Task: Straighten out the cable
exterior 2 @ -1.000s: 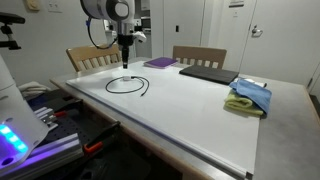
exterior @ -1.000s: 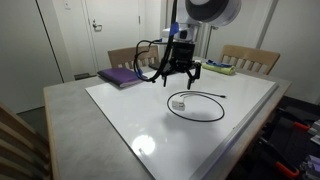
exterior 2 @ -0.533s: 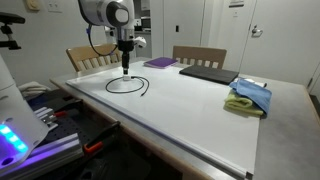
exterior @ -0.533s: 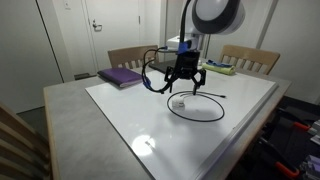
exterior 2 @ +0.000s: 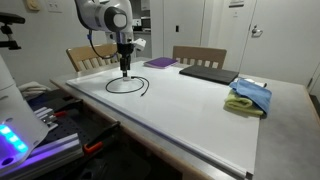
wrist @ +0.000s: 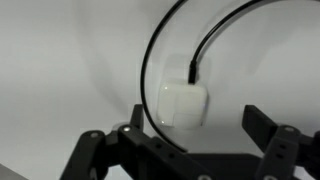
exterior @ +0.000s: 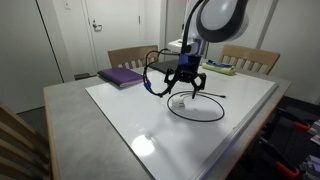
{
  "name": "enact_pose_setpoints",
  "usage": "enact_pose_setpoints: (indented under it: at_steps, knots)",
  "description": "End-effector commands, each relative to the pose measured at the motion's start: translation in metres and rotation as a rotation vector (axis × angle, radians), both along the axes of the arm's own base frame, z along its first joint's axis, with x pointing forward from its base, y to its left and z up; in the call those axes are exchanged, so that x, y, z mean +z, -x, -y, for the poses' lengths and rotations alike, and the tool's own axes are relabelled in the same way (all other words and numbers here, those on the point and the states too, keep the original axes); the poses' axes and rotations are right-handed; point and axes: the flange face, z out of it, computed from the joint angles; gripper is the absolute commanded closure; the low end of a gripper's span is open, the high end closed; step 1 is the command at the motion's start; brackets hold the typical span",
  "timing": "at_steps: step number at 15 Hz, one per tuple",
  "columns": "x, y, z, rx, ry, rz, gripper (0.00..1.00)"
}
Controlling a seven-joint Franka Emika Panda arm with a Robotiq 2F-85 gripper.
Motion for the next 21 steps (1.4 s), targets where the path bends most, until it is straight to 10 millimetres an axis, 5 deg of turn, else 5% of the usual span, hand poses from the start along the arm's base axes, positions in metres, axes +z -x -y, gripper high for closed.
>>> enact_pose_setpoints:
  at_steps: [1, 5, 6, 14, 21]
  knots:
    - [-0.013, 0.003, -0.003, -0.029, -0.016, 0.01, 0.0]
    - [-0.022, 0.006, -0.006, -0.047, -0.02, 0.012, 0.03]
    - [-0.022, 0.007, -0.006, -0.049, -0.02, 0.013, 0.24]
    - [-0.022, 0.01, -0.007, -0.05, -0.003, 0.036, 0.74]
    - [0.002, -0.015, 0.029, -0.201, 0.045, 0.111, 0.74]
